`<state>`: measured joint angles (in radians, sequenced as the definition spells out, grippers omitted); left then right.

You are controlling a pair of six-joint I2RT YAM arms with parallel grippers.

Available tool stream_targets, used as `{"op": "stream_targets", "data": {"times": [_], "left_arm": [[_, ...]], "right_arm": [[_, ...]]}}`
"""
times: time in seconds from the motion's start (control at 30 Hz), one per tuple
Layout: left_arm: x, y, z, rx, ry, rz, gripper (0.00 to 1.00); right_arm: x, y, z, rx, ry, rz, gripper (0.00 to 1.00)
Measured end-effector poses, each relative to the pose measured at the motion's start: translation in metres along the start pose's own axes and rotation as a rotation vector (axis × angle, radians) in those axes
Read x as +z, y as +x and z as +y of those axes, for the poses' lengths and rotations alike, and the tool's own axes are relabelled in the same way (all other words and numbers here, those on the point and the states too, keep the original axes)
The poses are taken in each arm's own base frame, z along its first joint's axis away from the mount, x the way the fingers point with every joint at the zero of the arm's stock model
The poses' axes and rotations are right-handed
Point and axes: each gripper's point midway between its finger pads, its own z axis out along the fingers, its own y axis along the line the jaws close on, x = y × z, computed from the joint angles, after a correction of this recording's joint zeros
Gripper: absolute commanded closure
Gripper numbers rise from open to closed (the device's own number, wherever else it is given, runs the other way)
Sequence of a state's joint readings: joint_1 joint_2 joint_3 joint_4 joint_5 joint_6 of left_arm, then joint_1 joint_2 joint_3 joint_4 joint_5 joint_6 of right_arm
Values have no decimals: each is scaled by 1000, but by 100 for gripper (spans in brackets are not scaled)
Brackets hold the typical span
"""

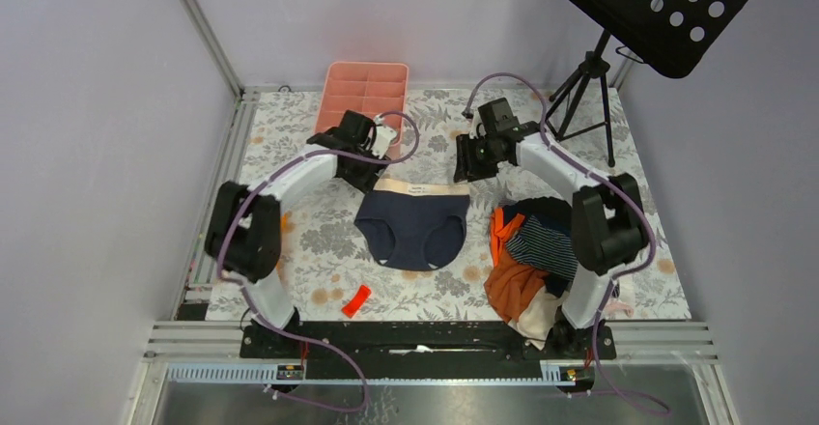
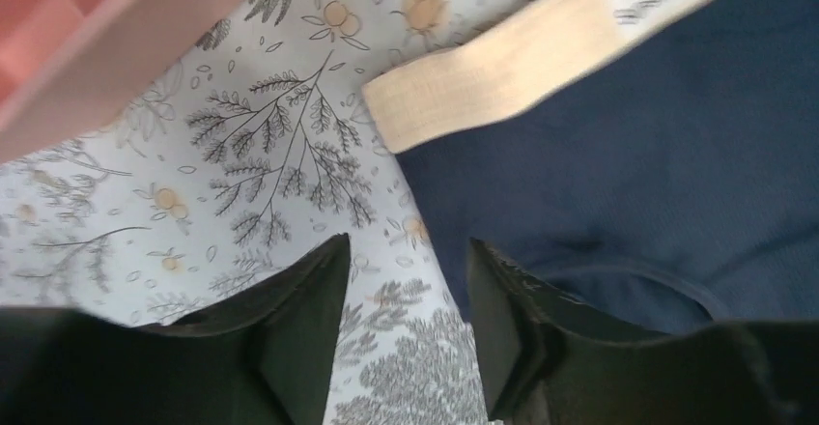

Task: Roll the underwear
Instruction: Flatten out the underwear at the center of the board.

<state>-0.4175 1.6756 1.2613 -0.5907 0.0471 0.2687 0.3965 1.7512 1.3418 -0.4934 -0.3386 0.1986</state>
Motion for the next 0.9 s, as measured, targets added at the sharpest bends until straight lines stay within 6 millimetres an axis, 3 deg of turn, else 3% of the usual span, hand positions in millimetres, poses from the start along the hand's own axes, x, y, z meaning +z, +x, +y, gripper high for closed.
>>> {"op": "stream_targets", "data": {"times": [0.07, 0.13, 0.27, 0.33, 0.43, 0.57, 0.77, 0.9], "left_arm": [[24, 8, 9, -57, -19, 61, 39], [28, 12, 18, -123, -45, 78, 35], [0, 2, 32, -225, -88, -9, 34], [-20, -2, 31, -262, -85, -62, 35], [-38, -6, 26, -340, -35, -113, 40], [-21, 2, 24, -524, 96, -85, 43], [6, 36, 30, -770, 165, -81, 42], [12, 29, 24, -825, 219, -98, 42]], "right_arm": [[17, -15, -23, 3, 93, -9, 46], [19, -29, -37, -4, 160, -40, 45], [-2, -50, -39, -25, 196, -125, 54], [-12, -49, -30, -35, 158, -152, 65], [-19, -31, -18, -28, 88, -137, 76], [-7, 8, -13, 25, 16, -38, 90], [9, 36, -14, 86, -21, 52, 93], [19, 51, -16, 123, -36, 104, 93]]}}
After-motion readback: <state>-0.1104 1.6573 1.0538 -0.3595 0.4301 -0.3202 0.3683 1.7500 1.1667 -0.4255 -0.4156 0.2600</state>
